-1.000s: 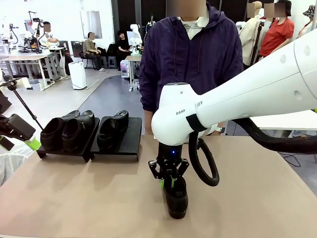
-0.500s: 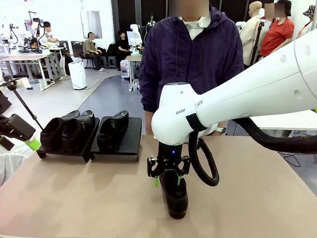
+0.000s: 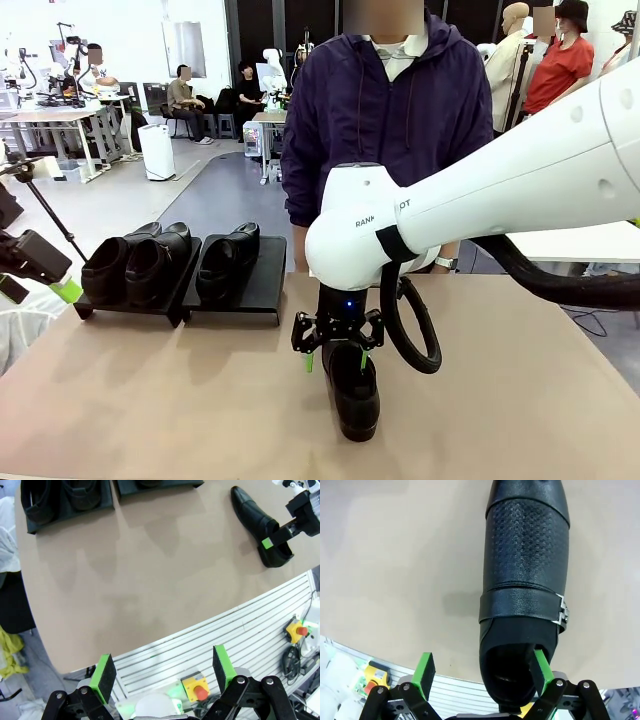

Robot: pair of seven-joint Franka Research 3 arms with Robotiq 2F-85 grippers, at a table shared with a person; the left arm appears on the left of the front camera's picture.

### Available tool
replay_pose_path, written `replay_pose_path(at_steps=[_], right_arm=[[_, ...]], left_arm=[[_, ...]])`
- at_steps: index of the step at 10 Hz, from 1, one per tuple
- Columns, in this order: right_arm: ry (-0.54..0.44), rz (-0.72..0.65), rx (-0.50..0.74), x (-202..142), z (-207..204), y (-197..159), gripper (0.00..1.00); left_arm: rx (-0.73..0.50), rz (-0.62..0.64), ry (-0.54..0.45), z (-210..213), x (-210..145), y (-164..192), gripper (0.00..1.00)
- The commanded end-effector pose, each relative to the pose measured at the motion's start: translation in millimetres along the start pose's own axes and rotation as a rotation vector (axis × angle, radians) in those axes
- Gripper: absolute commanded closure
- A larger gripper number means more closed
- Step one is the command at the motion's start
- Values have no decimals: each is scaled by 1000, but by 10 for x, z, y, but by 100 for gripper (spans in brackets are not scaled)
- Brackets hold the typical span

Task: Organize the shoes by placing them on the stand.
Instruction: Pick up one Shoe and place it in the middle of the table.

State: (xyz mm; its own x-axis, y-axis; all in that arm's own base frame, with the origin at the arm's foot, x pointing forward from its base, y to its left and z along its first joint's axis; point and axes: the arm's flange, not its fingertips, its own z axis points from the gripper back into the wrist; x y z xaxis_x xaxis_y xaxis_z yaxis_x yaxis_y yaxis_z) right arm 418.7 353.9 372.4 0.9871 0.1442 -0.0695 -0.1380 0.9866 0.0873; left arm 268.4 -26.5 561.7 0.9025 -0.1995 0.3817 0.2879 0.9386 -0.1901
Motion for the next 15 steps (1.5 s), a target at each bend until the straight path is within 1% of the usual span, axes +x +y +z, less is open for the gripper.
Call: replay_pose_path(at_steps=[1, 2, 3, 4, 5, 6, 8, 9, 10, 11, 12, 13, 14, 15], right_arm=[[25, 86, 32, -97, 170, -25, 0], [16, 140, 58, -243, 427, -145, 0], [9, 204, 111, -533, 832, -416, 0], [-9, 239, 149, -852, 1165, -712, 0], [-42, 224, 178, -1138, 1423, -1051, 0], [-65, 221, 228, -1373, 1575, -1338, 0], [-155, 221, 332, -1880, 1796, -1941, 0], [-224, 163, 334, -2114, 1875, -2193, 0], [-265, 121, 341, -2257, 1897, -2374, 0], [-280, 112, 354, -2316, 1872, -2487, 0], [-265, 110, 337, -2217, 1783, -2489, 0], [-89, 113, 157, -1890, 1552, -2286, 0], [-268, 85, 348, -2345, 1931, -2506, 0], [-268, 85, 348, -2345, 1931, -2506, 0]], left_arm=[[-23, -15, 2, 2, 0, 26, 0], [-23, -15, 2, 2, 0, 26, 0], [-23, -15, 2, 2, 0, 26, 0], [-23, -15, 2, 2, 0, 26, 0], [-23, -15, 2, 2, 0, 26, 0], [-23, -15, 2, 2, 0, 26, 0], [-23, -15, 2, 2, 0, 26, 0], [-23, -15, 2, 2, 0, 26, 0], [-23, -15, 2, 2, 0, 26, 0], [-23, -15, 2, 2, 0, 26, 0], [-23, -15, 2, 2, 0, 26, 0], [-23, -15, 2, 2, 0, 26, 0], [-23, -15, 2, 2, 0, 26, 0], [-23, -15, 2, 2, 0, 26, 0]])
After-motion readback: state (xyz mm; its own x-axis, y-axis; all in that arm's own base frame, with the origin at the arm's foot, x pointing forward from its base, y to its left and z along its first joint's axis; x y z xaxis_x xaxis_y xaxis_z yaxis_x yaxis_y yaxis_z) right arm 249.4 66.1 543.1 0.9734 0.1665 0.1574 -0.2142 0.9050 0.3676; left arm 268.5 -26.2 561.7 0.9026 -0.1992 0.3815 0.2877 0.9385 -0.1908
